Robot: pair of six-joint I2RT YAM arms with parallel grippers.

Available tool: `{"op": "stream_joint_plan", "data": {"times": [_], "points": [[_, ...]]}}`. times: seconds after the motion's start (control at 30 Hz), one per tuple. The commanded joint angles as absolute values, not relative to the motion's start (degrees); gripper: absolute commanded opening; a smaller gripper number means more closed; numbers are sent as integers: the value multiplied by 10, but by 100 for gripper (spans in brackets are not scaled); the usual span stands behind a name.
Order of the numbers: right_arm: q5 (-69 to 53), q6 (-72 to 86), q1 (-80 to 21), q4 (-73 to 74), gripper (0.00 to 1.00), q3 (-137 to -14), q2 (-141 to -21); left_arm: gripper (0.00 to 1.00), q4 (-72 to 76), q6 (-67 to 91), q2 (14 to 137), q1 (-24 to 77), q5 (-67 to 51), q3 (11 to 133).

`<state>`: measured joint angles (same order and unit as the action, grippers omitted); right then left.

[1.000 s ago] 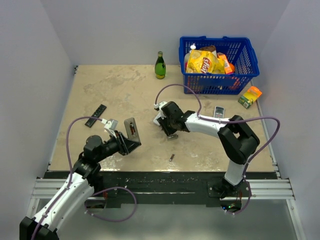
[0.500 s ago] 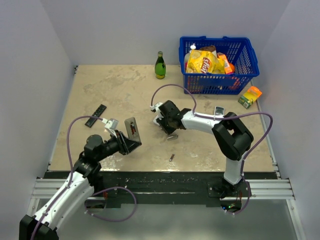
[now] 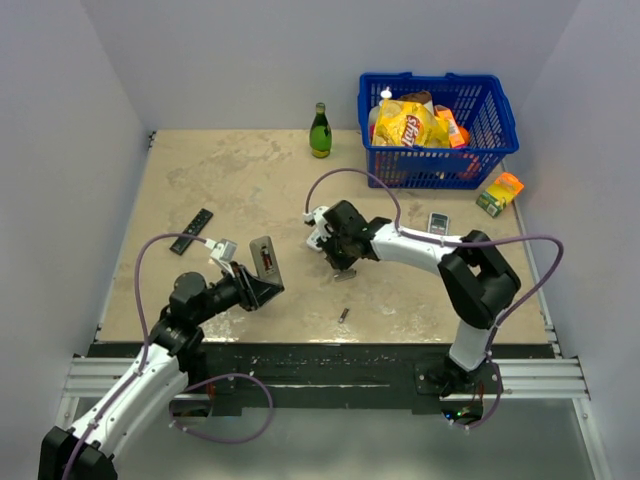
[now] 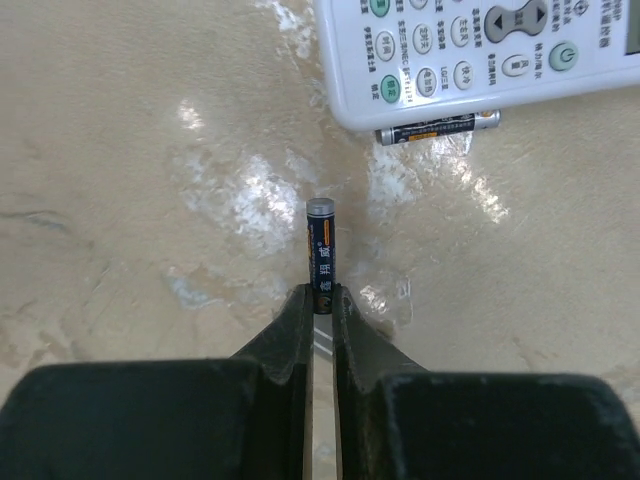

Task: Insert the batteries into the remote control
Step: Pick up the battery from the center of the board, then load the battery into the remote control.

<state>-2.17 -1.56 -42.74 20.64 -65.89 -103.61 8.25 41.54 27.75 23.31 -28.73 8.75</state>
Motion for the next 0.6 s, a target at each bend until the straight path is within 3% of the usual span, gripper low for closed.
{"op": "stream_joint_plan", "data": {"times": [0.0, 0.3, 0.57], "points": [[-58, -4, -428, 208, 0, -652, -955, 0, 152, 432, 279, 234, -287, 66], [-119, 70, -476, 222, 0, -658, -835, 0, 235, 439, 316, 235, -284, 45], [-115, 126, -542, 225, 0, -706, -842, 0, 269, 444, 338, 235, -280, 37]]}}
